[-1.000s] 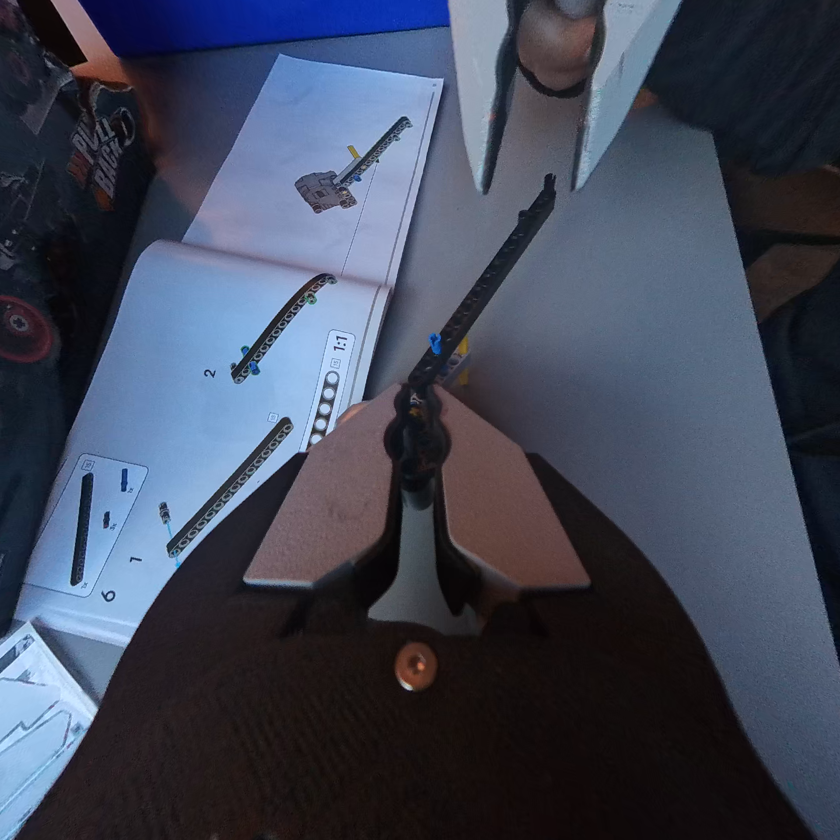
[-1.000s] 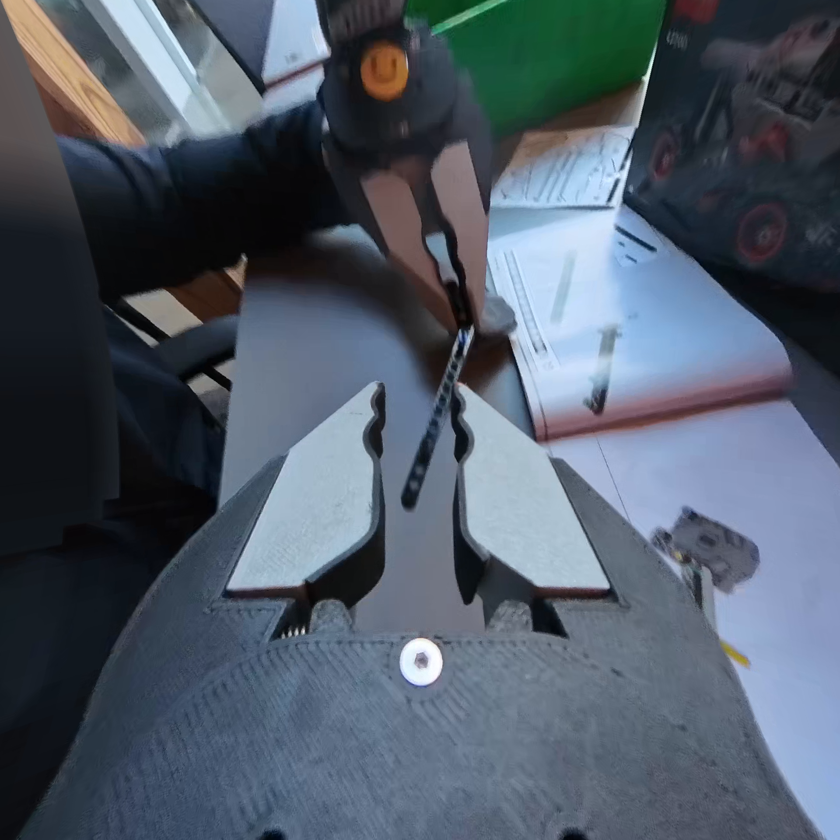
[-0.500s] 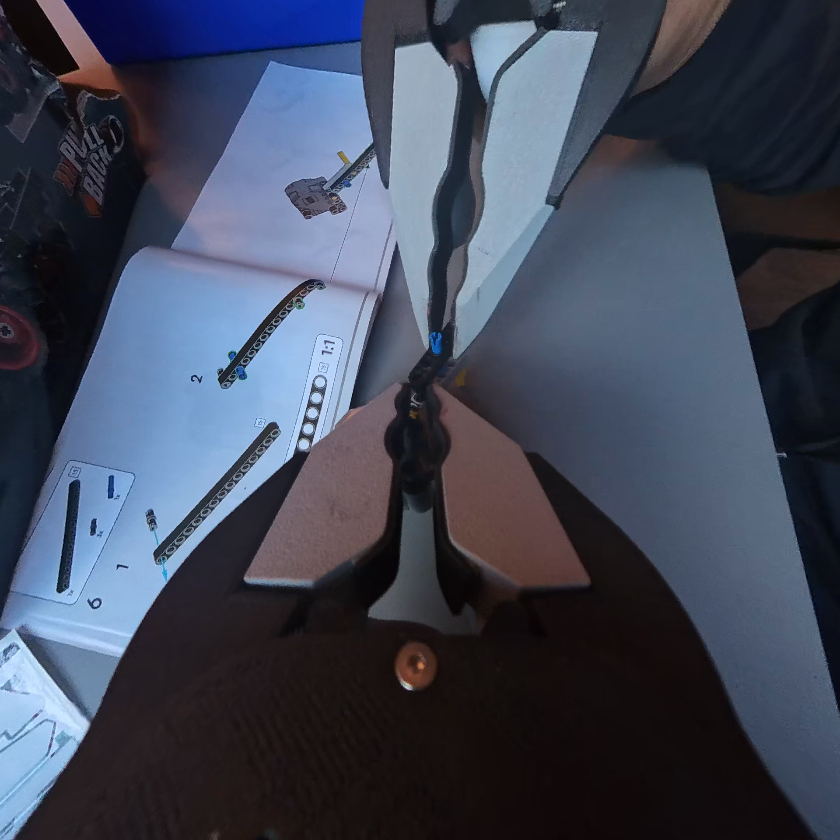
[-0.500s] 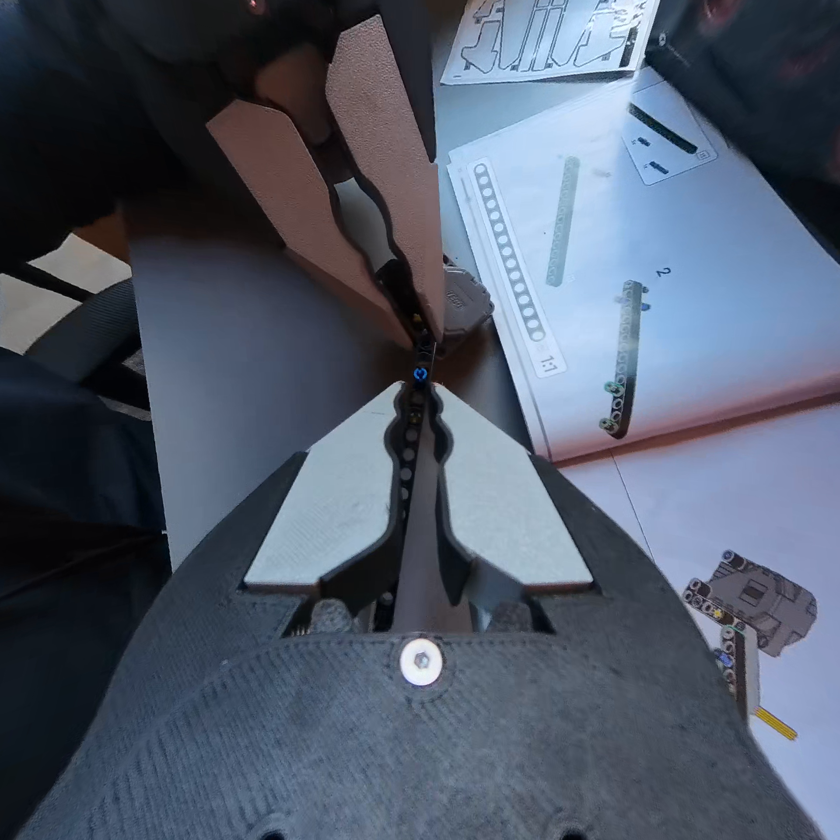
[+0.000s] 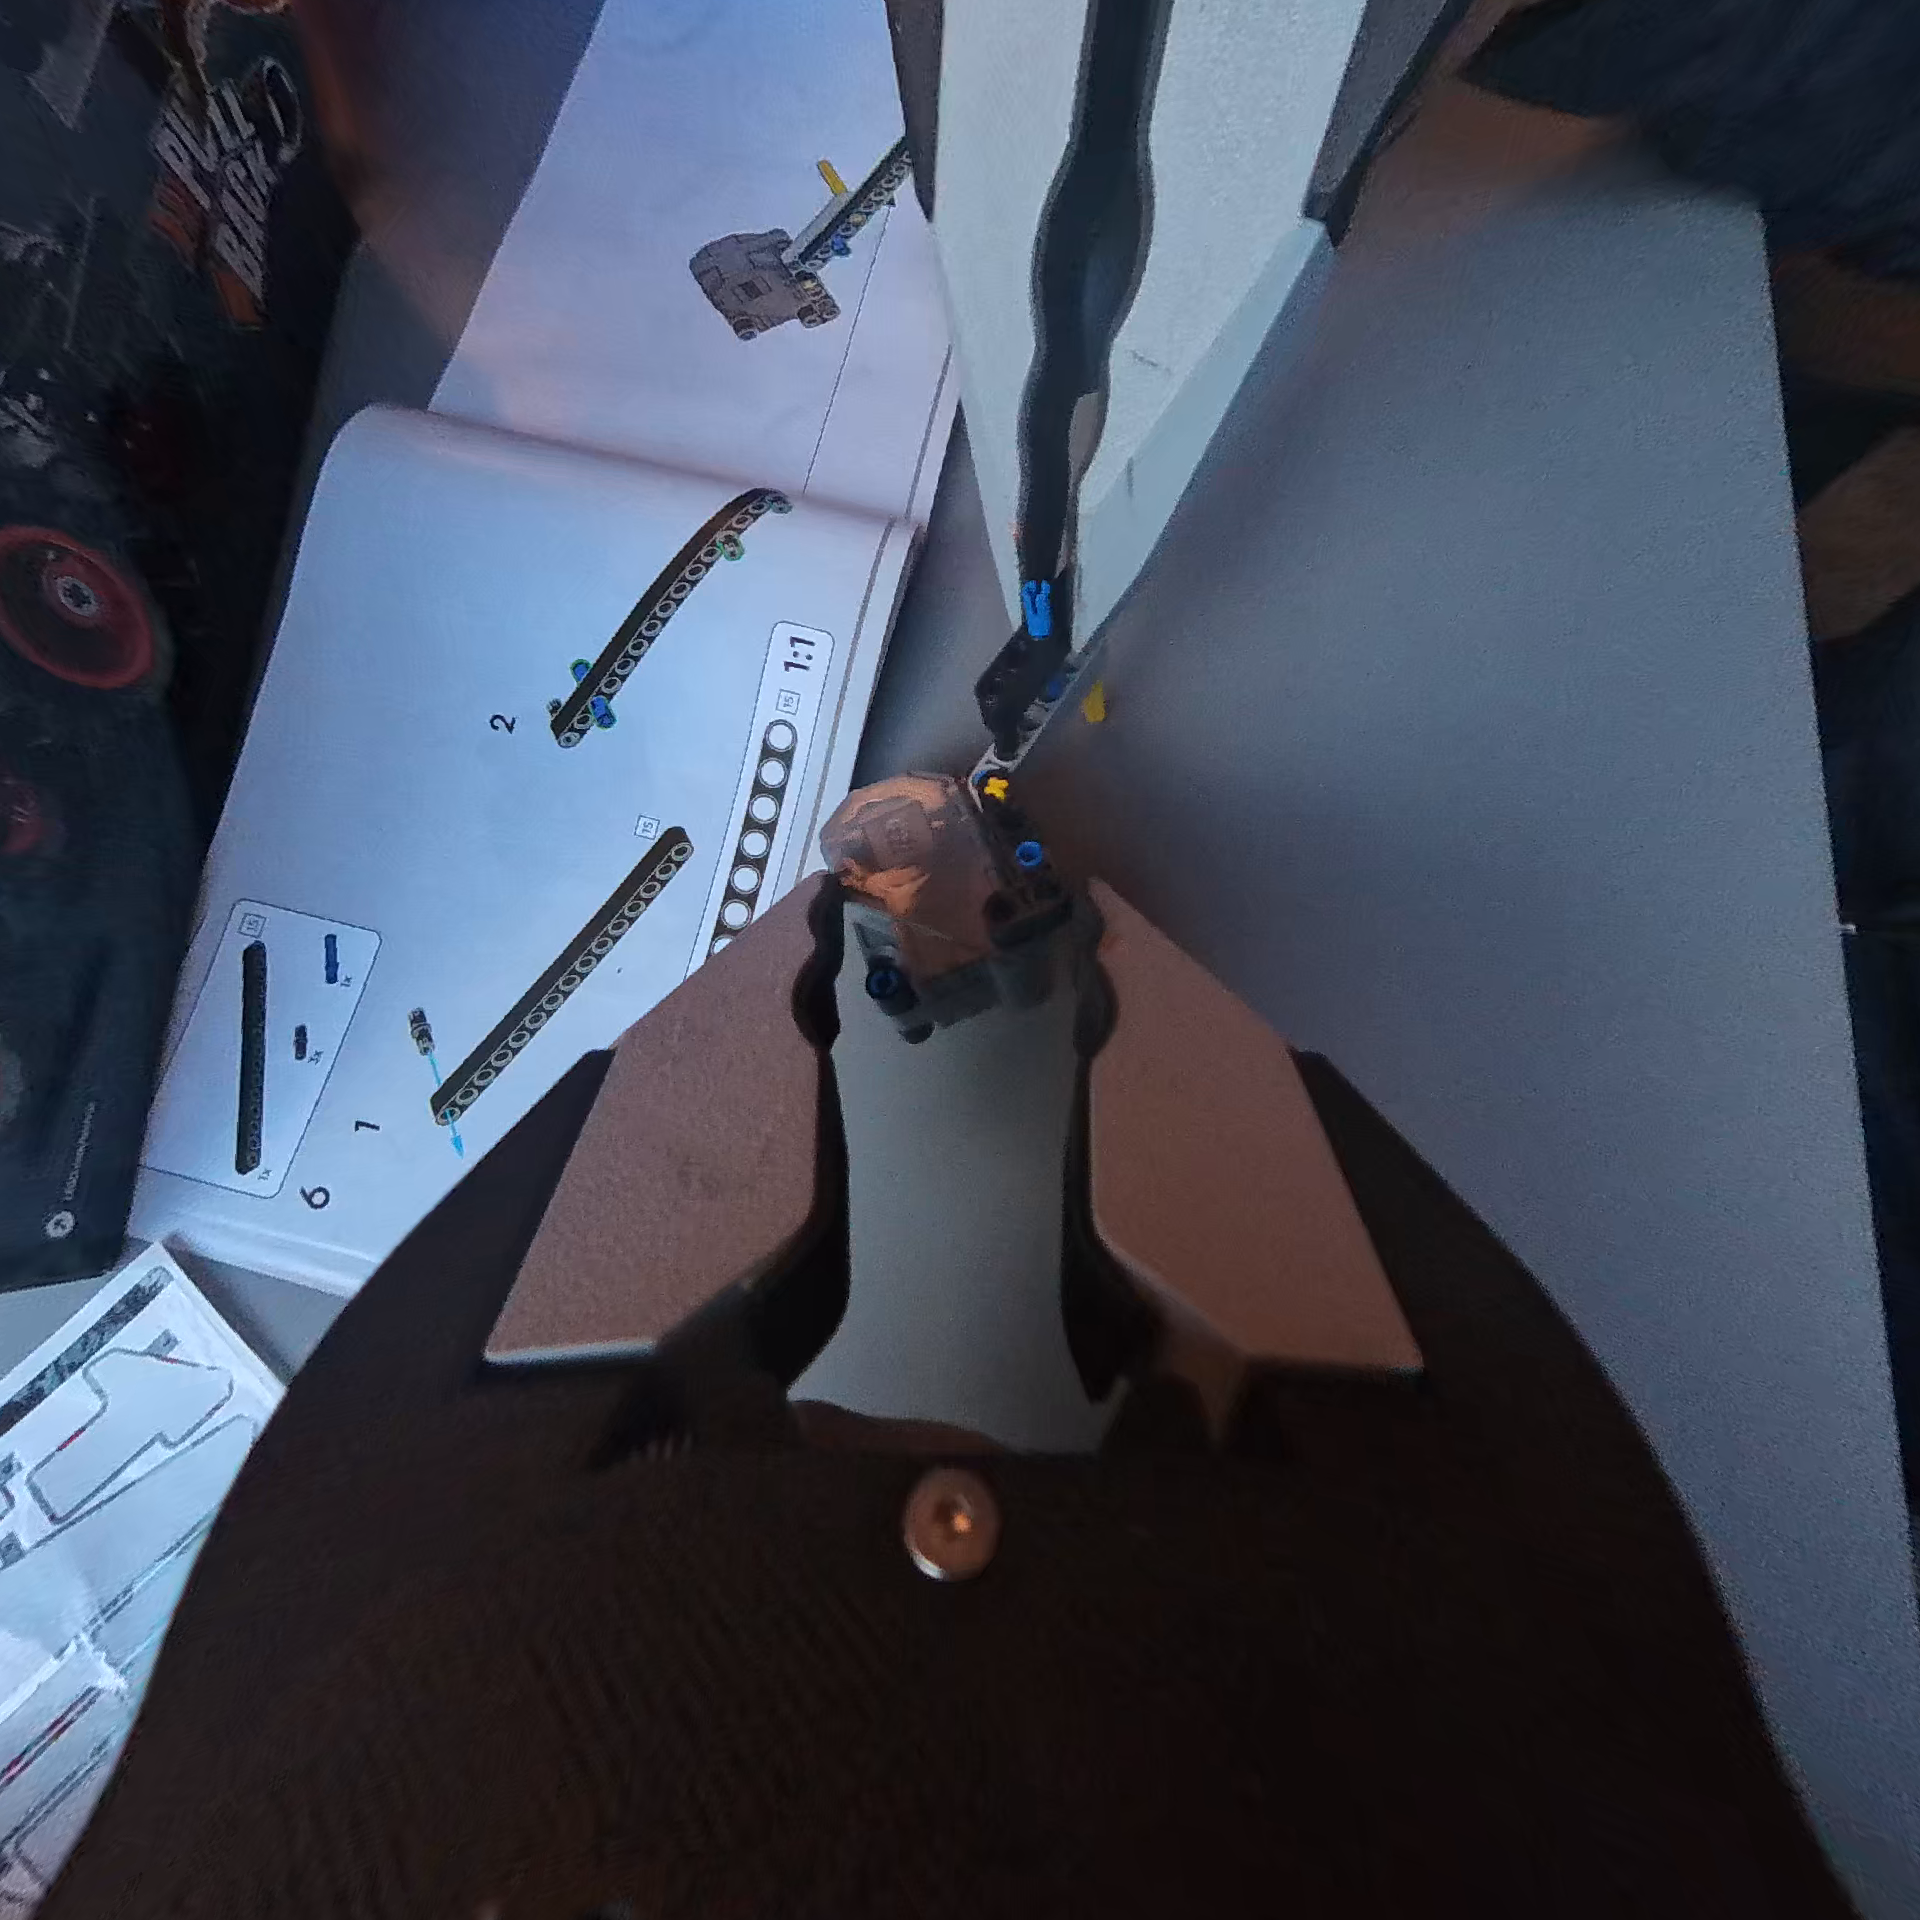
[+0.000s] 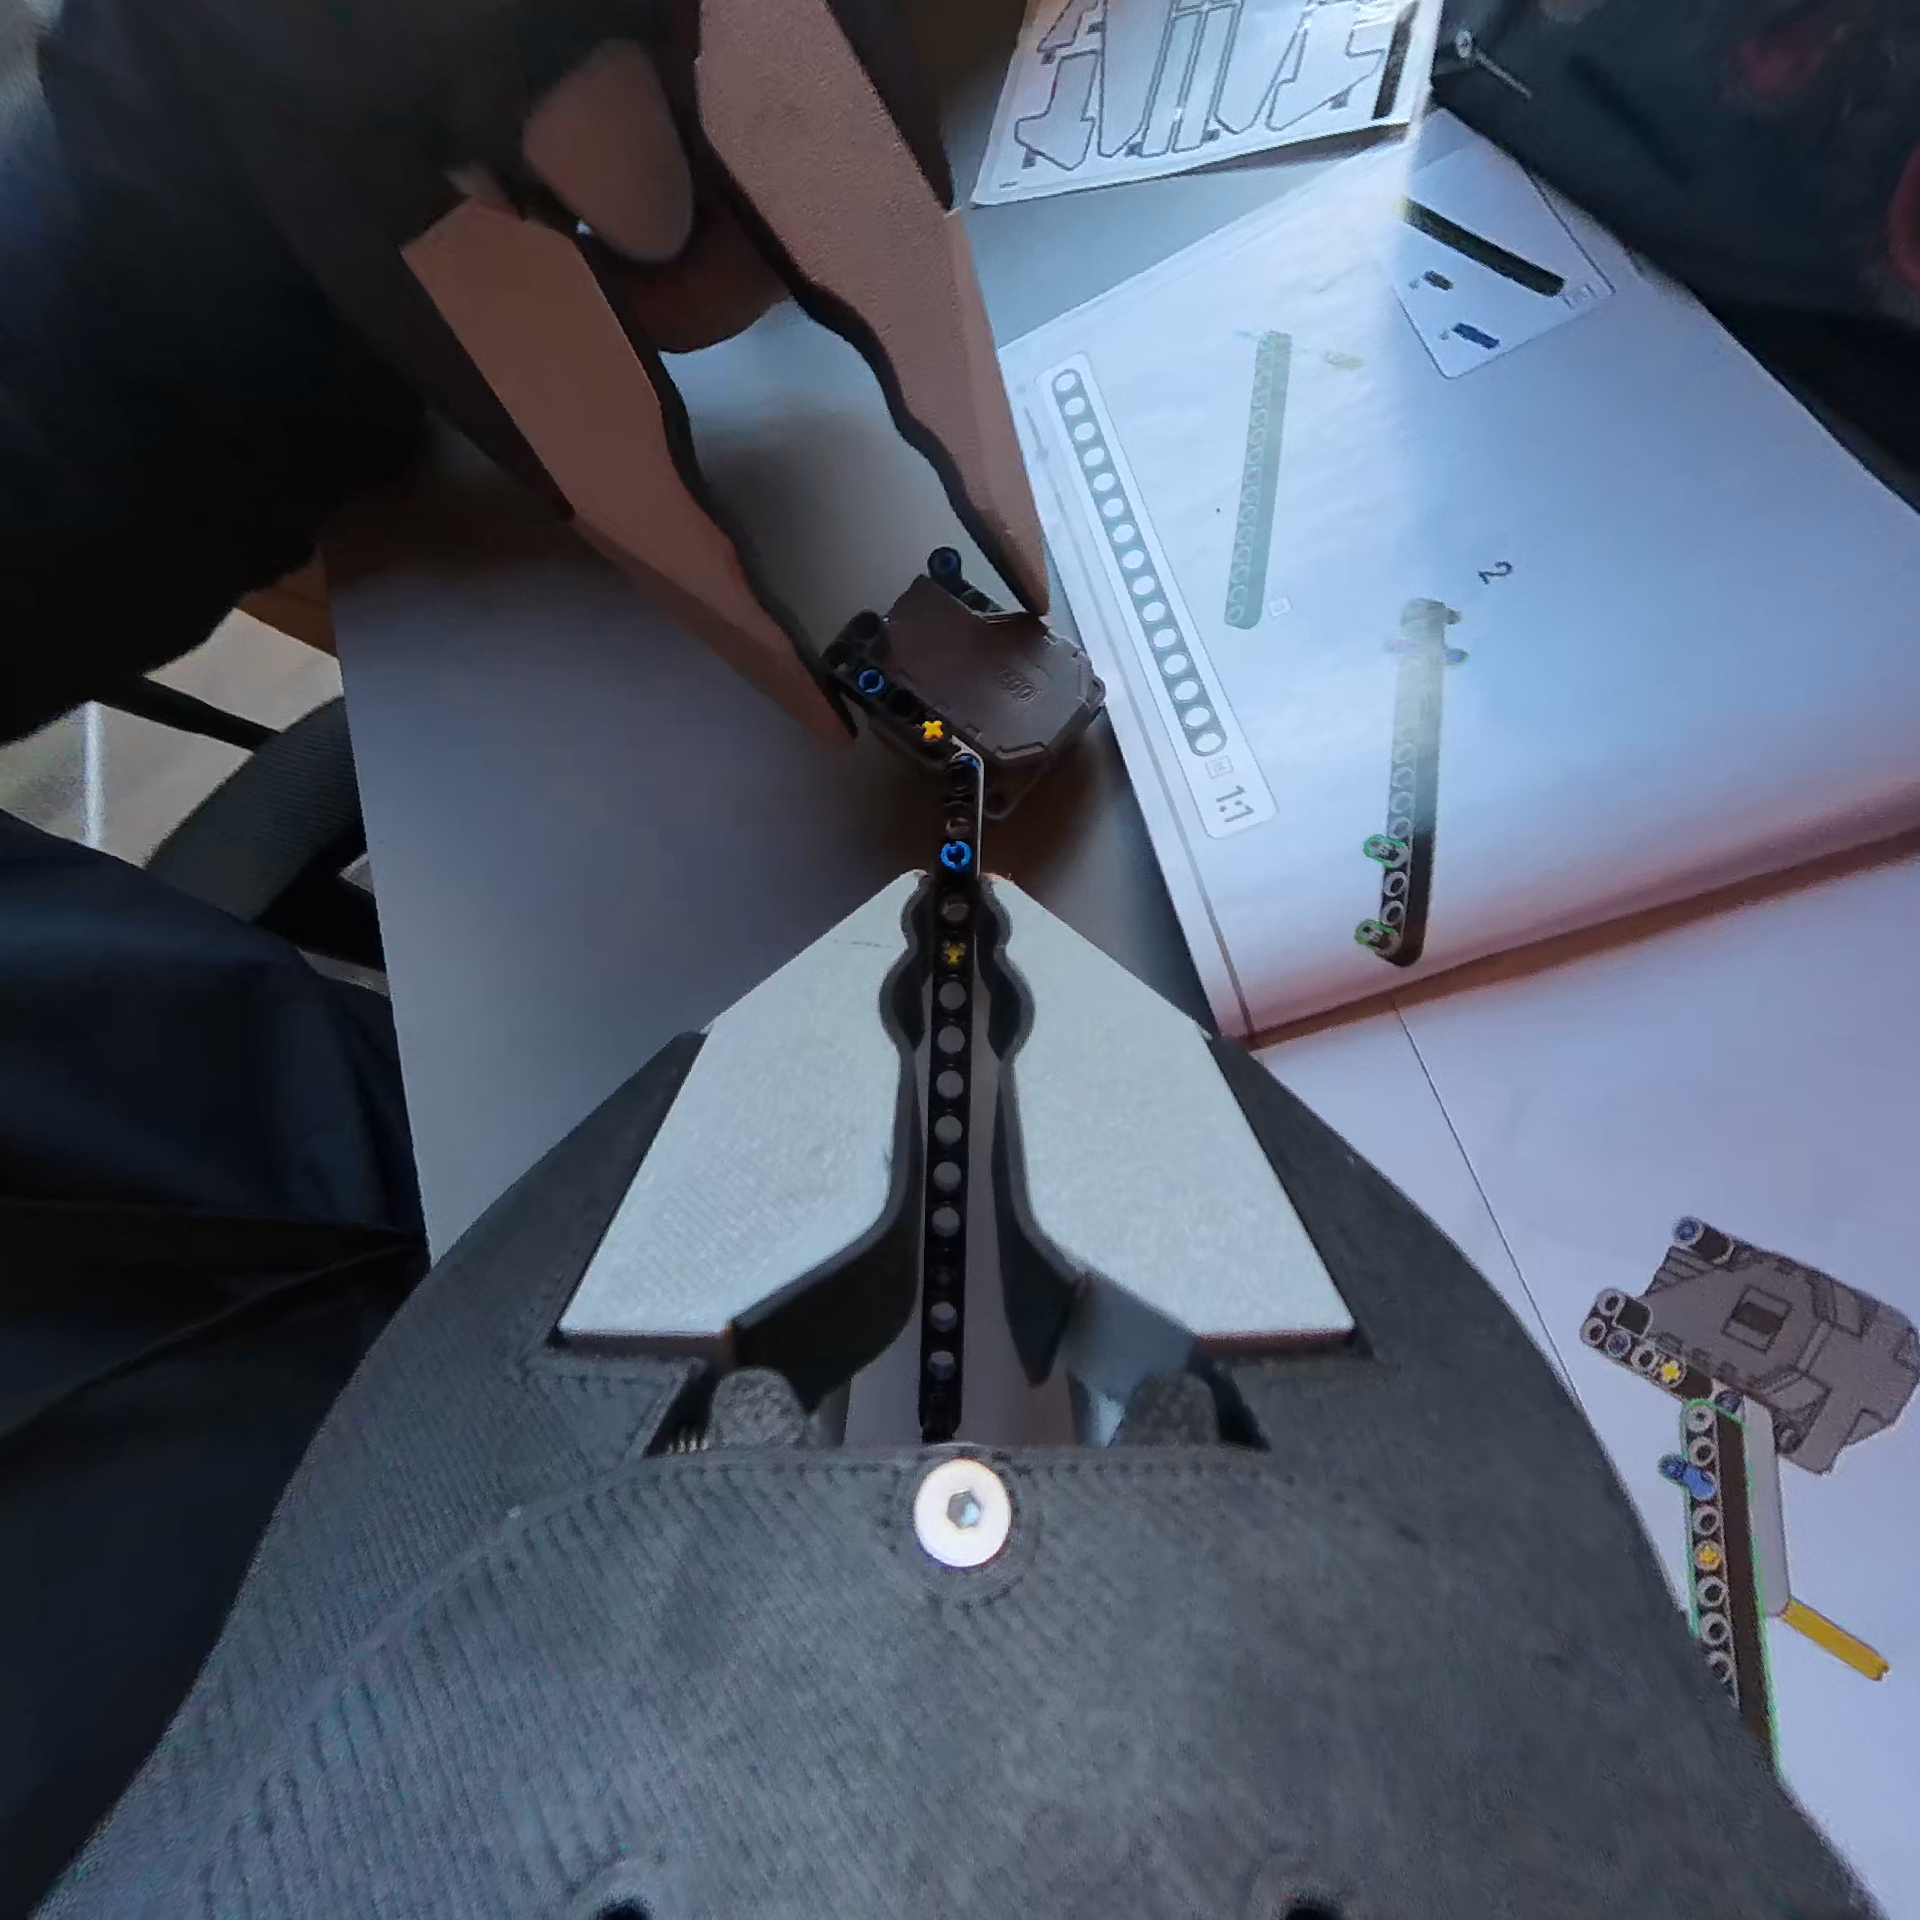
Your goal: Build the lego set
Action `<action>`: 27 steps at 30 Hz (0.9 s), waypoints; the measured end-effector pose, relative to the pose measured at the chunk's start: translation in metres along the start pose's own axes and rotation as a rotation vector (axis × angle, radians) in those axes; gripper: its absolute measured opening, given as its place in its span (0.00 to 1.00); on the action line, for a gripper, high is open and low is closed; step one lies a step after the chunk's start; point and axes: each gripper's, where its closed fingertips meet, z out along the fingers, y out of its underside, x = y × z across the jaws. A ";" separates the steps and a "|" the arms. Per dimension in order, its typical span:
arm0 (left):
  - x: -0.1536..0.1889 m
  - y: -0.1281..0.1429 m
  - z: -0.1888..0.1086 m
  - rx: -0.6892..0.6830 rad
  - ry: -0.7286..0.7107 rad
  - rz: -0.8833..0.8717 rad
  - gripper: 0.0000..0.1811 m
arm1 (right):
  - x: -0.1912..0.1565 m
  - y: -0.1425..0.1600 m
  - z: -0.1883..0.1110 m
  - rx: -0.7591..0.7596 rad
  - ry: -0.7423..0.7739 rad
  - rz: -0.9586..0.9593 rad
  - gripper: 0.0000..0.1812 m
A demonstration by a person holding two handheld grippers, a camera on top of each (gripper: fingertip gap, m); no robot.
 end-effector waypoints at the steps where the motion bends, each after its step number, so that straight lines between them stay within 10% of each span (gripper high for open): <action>1: 0.000 -0.001 0.000 0.004 -0.002 -0.004 0.23 | 0.001 -0.001 -0.001 0.006 -0.004 0.013 0.03; 27: -0.001 0.001 0.004 0.060 -0.145 0.025 0.23 | 0.001 0.005 0.001 0.038 -0.059 0.023 0.03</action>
